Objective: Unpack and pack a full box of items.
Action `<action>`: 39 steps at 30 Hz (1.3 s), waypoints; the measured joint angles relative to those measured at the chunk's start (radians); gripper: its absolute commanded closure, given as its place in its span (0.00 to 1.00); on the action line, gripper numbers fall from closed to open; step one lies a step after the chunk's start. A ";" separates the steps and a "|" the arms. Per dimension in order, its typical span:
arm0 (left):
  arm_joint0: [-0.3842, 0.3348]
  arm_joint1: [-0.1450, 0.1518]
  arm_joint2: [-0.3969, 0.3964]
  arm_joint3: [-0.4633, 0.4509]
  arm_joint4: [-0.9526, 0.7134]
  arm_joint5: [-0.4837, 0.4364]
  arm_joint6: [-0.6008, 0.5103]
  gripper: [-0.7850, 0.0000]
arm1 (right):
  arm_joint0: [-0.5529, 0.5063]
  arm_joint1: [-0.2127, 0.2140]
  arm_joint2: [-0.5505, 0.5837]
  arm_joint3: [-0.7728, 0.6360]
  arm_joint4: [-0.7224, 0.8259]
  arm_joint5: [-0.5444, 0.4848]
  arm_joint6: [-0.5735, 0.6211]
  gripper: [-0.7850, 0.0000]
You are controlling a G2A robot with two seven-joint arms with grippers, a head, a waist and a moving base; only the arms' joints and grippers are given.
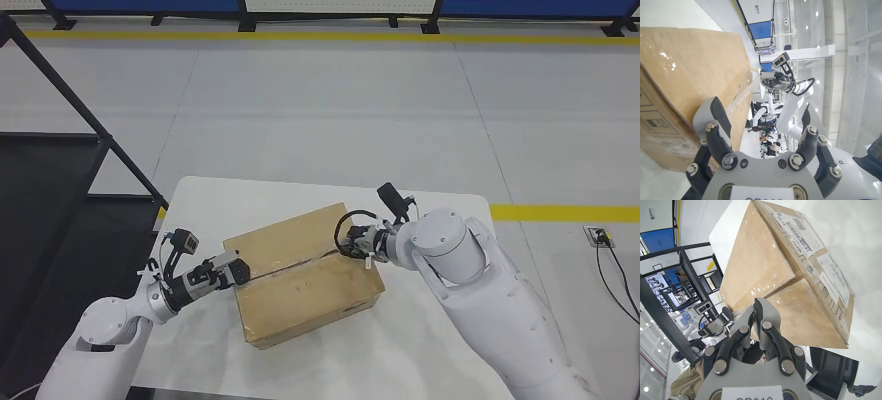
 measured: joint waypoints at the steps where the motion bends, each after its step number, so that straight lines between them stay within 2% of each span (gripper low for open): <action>1: -0.002 0.000 0.001 0.004 0.000 -0.001 -0.001 0.00 | 0.001 0.000 0.000 0.001 0.003 -0.003 -0.001 0.55; 16: 0.000 -0.002 0.007 0.003 0.005 -0.005 -0.002 0.00 | -0.015 0.019 0.015 -0.032 -0.009 -0.029 -0.008 0.51; 17: 0.001 -0.002 0.007 0.003 0.005 -0.005 -0.002 0.00 | -0.018 0.021 0.019 -0.038 -0.012 -0.033 -0.016 0.43; 18: 0.001 -0.002 0.007 0.002 0.004 -0.005 -0.003 0.00 | -0.024 0.022 0.027 -0.047 -0.012 -0.040 -0.029 0.15; 19: 0.001 -0.002 0.007 0.001 0.004 -0.006 -0.002 0.00 | -0.030 0.023 0.033 -0.055 -0.013 -0.047 -0.041 0.05; 21: 0.003 -0.002 0.006 0.000 0.005 -0.007 -0.001 0.00 | -0.044 0.025 0.048 -0.072 -0.014 -0.059 -0.077 0.07; 23: 0.004 -0.002 0.005 -0.001 0.004 -0.008 -0.001 0.00 | -0.055 0.026 0.061 -0.086 -0.013 -0.069 -0.104 0.00; 26: 0.006 -0.002 0.002 -0.002 0.001 -0.009 -0.002 0.00 | -0.079 0.028 0.093 -0.121 0.008 -0.097 -0.146 0.00; 27: 0.008 -0.001 0.001 -0.003 0.001 -0.010 -0.002 0.00 | -0.095 0.029 0.111 -0.146 0.028 -0.123 -0.162 0.05; 28: 0.009 -0.001 0.000 -0.004 0.000 -0.010 -0.002 0.00 | -0.111 0.029 0.122 -0.168 0.047 -0.148 -0.165 0.21; 29: 0.010 -0.001 -0.002 -0.005 -0.002 -0.010 -0.001 0.00 | -0.127 0.031 0.130 -0.189 0.066 -0.177 -0.158 0.50; 30: 0.011 -0.001 -0.003 -0.008 -0.003 -0.011 -0.001 0.00 | -0.149 0.032 0.136 -0.216 0.091 -0.217 -0.139 0.60; 32: 0.014 -0.001 -0.006 -0.011 -0.007 -0.011 -0.001 0.00 | -0.173 0.035 0.139 -0.241 0.120 -0.264 -0.109 1.00; 39: 0.028 0.000 -0.019 -0.032 -0.024 -0.016 0.003 0.00 | -0.151 0.026 0.083 -0.177 0.154 -0.311 -0.096 1.00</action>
